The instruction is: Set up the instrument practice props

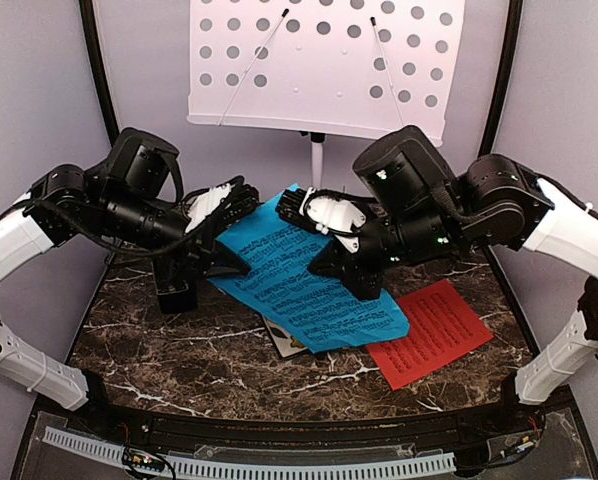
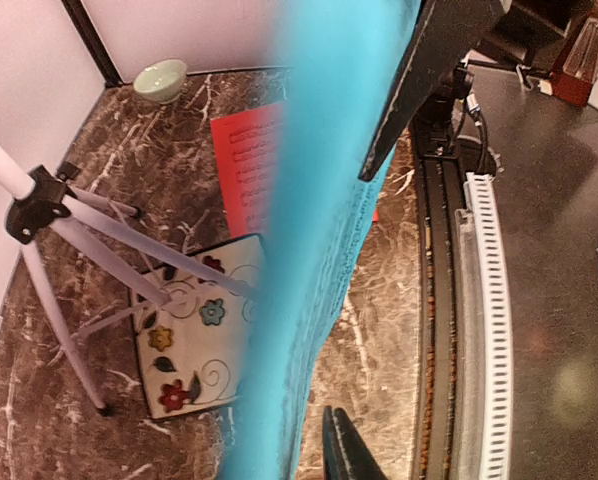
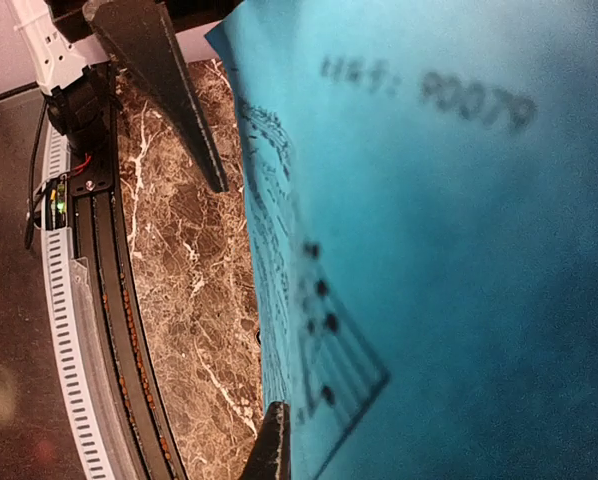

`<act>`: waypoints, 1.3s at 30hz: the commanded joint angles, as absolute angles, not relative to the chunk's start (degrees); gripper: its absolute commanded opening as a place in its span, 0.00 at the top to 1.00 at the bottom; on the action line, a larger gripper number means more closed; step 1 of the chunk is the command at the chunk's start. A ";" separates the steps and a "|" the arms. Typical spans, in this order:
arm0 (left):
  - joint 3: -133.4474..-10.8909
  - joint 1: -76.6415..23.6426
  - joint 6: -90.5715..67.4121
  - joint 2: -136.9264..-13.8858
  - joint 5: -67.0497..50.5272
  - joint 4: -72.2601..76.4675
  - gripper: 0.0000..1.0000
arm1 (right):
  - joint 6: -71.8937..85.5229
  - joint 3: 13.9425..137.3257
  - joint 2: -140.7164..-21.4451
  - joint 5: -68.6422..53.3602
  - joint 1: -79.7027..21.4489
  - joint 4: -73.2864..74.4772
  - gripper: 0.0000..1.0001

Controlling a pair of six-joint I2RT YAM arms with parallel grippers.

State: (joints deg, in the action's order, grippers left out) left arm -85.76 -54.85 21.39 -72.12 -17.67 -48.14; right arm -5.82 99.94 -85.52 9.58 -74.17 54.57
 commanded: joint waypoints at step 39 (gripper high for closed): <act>-133.56 -54.58 19.23 -95.74 22.92 -25.86 0.50 | -9.00 105.42 -69.10 29.42 -69.31 7.07 1.00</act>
